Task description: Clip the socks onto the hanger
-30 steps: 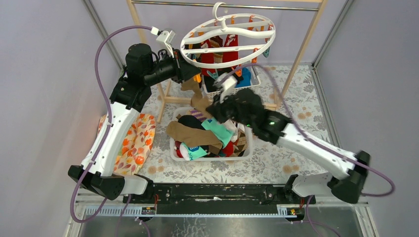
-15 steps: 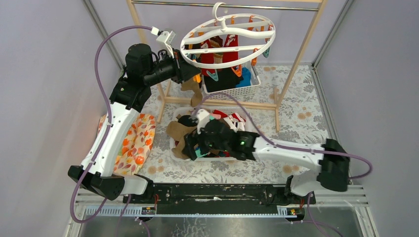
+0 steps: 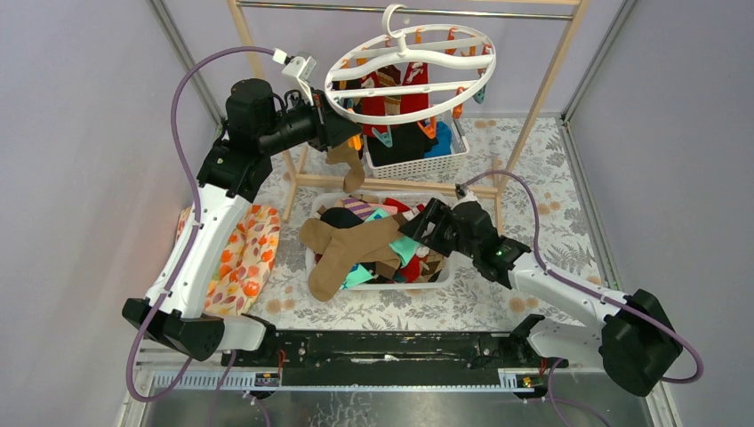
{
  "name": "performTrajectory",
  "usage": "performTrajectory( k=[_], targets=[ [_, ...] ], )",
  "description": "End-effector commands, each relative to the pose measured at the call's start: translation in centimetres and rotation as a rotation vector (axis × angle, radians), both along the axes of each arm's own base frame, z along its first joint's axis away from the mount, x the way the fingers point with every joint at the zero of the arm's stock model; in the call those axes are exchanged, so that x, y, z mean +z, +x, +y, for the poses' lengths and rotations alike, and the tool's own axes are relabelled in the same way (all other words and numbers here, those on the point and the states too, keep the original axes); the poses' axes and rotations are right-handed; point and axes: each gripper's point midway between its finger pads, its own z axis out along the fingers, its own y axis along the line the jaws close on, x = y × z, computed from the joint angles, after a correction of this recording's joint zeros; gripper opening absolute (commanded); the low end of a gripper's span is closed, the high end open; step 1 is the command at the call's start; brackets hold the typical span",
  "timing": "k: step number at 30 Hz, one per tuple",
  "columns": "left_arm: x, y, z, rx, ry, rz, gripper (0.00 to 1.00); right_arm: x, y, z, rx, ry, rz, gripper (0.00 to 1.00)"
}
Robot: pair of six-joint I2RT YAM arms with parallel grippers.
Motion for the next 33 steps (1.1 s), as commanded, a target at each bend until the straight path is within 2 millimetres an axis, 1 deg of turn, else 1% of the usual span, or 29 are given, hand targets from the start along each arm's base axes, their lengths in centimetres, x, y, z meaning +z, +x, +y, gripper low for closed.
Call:
performTrajectory(
  k=[1, 4, 7, 15, 18, 23, 26, 29, 33],
  targets=[
    [1.7, -1.0, 0.3, -0.017, -0.004, -0.051, 0.00, 2.2, 0.8, 0.5, -0.022, 0.181, 0.021, 0.82],
    [1.6, -1.0, 0.3, -0.017, -0.003, -0.048, 0.00, 1.6, 1.5, 0.2, -0.028, 0.215, 0.033, 0.81],
    [1.6, -1.0, 0.3, -0.017, -0.003, -0.049, 0.00, 1.6, 2.3, 0.3, -0.023, 0.258, 0.038, 0.79],
    [1.6, -1.0, 0.3, -0.016, 0.000, -0.053, 0.00, 2.0, 3.4, 1.3, 0.009, 0.360, 0.056, 0.72],
    [1.4, -0.9, 0.3, -0.016, 0.000, -0.048, 0.00, 2.7, 3.5, 1.4, 0.009, 0.401, 0.045, 0.68],
    [0.9, -0.9, 0.3, -0.014, 0.008, -0.042, 0.00, 5.1, 3.7, 1.7, 0.015, 0.488, 0.000, 0.62],
    [1.1, -0.9, 0.3, -0.016, 0.008, -0.046, 0.00, 5.6, 3.6, 1.8, 0.022, 0.524, -0.004, 0.60],
    [1.1, -0.8, 0.2, -0.017, 0.004, -0.045, 0.00, 4.7, 3.5, 1.7, 0.015, 0.512, 0.006, 0.57],
    [1.0, -1.0, 0.3, -0.018, 0.001, -0.043, 0.00, 2.3, 3.5, 1.3, -0.019, 0.451, 0.030, 0.53]
  ],
)
